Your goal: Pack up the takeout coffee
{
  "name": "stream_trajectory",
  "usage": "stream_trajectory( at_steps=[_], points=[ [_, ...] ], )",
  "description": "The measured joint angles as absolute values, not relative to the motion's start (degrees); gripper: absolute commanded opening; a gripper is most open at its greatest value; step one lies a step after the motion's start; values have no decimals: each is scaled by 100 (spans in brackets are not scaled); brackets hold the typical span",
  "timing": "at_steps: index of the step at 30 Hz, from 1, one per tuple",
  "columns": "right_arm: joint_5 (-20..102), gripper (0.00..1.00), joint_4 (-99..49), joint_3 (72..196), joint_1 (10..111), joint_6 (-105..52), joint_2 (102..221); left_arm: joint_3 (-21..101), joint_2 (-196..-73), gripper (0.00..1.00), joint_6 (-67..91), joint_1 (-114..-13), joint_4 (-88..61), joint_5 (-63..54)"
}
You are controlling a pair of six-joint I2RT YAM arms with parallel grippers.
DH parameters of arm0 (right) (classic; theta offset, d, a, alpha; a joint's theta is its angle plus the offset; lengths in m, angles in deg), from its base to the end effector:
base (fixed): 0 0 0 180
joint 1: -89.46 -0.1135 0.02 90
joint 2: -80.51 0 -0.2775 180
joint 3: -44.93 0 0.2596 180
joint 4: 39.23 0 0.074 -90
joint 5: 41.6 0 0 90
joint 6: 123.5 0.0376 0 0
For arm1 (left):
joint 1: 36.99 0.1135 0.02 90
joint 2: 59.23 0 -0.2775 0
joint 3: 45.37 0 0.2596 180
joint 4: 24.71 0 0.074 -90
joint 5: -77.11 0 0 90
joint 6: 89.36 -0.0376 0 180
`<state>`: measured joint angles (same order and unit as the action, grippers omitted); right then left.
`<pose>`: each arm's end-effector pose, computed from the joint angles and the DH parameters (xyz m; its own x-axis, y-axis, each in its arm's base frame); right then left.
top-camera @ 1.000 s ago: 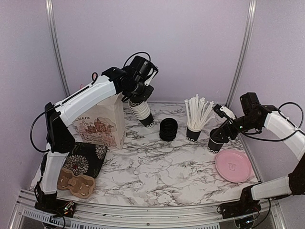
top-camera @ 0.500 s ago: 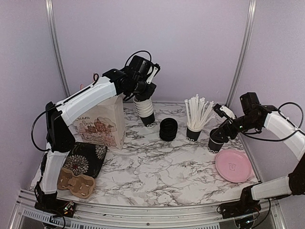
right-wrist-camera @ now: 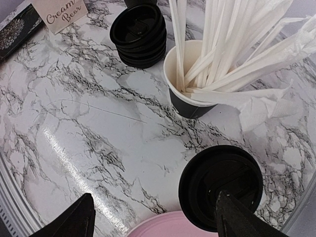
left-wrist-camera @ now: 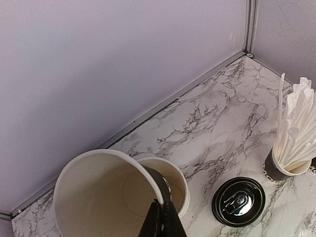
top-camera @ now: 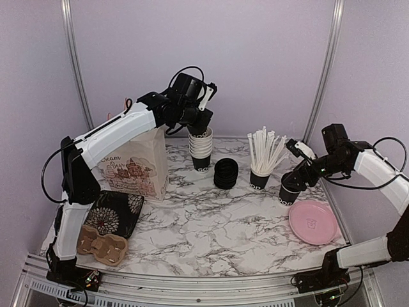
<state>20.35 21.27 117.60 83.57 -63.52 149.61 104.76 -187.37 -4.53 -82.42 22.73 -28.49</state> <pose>0.2355 0.0421 0.2991 -0.5487 -0.5005 -0.6696 -0.7165 0.6943 0.0682 0.3803 -0.3716 0.3816 -0.2539 0.3814 -0.8889 0.5408 0.8179 0.1965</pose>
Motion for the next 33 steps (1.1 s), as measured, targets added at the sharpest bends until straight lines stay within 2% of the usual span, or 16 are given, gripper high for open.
stream_trajectory(
  at_steps=[6, 10, 15, 19, 27, 33],
  points=[
    [2035, 82, 2131, 11760, 8357, -6352, 14961, 10474, -18466, 0, -490, -8367, 2287, -2840],
    [2037, 82, 2134, 11760, 8357, -6352, 14941, 10255, -17762, 0, -619, -8802, 2332, -2894],
    [2009, 82, 2134, 11760, 8357, -6373, 14851, 8867, -16072, 0, -617, -9757, 2350, -2765],
    [1786, 79, 2136, 11760, 8341, -6463, 14825, 7674, -15332, 0, -490, -10308, 2381, -2545],
    [1639, 71, 2127, 11756, 7583, -6811, 14768, 5593, -15594, 0, -250, -11125, 2442, -2595],
    [1620, 71, 2140, 11797, 7201, -7029, 14795, 5055, -15655, 0, -94, -11370, 2247, -2645]
  ],
)
